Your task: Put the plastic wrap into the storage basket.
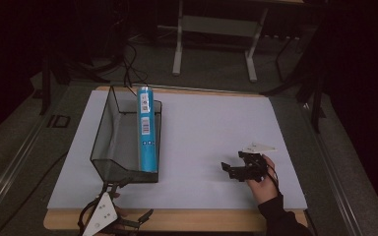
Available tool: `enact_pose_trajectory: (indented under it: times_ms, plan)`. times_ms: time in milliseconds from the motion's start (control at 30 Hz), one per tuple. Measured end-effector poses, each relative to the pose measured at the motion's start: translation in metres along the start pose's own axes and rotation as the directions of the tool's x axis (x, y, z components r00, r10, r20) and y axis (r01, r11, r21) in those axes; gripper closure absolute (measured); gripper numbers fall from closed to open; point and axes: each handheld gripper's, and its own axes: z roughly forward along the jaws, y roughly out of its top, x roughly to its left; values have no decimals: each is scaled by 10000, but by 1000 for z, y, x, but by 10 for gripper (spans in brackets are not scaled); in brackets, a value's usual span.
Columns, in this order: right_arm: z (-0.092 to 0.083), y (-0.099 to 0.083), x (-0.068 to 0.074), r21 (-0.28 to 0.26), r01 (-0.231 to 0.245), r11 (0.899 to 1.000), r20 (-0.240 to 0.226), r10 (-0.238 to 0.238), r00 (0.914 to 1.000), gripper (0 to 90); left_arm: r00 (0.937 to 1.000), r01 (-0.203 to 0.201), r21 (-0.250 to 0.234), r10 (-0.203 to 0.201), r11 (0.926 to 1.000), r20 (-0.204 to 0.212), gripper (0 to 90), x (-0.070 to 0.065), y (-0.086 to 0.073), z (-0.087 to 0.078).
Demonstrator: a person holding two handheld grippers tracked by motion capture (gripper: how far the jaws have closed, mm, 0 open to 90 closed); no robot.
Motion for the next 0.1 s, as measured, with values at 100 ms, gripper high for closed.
enact_pose_trajectory:
  times_ms: [100]
  plan:
    - [0,0,0,-50,111,9999,61,-111,9999,143,10000,-9,12,9,10000,3,7,0,0,0]
